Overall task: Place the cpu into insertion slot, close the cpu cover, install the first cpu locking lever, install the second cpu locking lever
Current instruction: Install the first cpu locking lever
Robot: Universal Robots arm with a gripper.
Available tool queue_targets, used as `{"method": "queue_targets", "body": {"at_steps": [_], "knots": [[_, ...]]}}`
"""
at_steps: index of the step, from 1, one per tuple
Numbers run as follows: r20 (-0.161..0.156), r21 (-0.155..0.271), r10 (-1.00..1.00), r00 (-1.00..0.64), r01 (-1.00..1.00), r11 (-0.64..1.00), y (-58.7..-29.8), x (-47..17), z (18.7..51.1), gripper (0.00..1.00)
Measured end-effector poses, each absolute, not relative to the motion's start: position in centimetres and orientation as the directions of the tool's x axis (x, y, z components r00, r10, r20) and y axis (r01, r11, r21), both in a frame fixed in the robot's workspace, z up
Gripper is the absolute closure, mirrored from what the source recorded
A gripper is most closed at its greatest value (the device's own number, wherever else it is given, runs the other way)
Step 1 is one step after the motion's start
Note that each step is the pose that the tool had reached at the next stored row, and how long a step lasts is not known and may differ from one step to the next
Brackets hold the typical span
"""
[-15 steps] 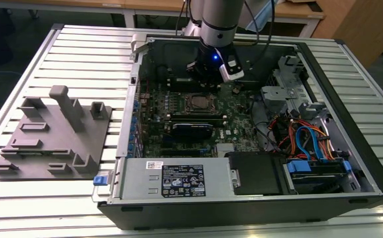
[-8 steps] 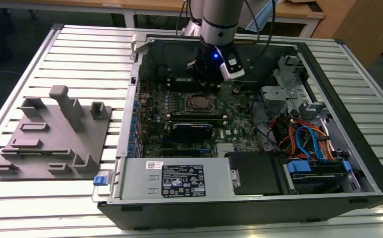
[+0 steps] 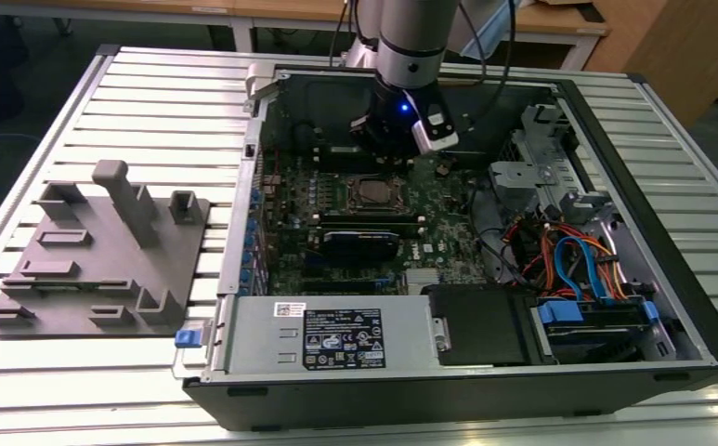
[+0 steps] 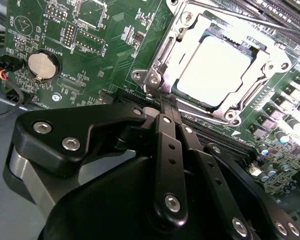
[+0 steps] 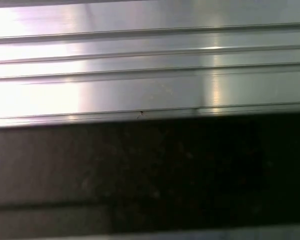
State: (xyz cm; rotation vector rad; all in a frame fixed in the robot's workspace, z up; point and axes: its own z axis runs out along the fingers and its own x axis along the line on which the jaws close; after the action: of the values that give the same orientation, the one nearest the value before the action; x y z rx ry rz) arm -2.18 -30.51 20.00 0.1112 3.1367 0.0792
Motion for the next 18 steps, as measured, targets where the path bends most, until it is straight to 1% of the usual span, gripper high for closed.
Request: {"method": "queue_targets", "body": {"at_steps": [9,15,18], "knots": [[0.000,0.050,0.071,-0.997,0.071,0.996,-30.63,-2.14,19.74,0.90],[0.000,0.050,0.071,-0.997,0.071,0.996,-30.62,-2.14,20.31,0.90],[-0.001,0.038,0.071,-0.997,0.071,0.997,-30.62,-2.14,20.06,0.90]]}}
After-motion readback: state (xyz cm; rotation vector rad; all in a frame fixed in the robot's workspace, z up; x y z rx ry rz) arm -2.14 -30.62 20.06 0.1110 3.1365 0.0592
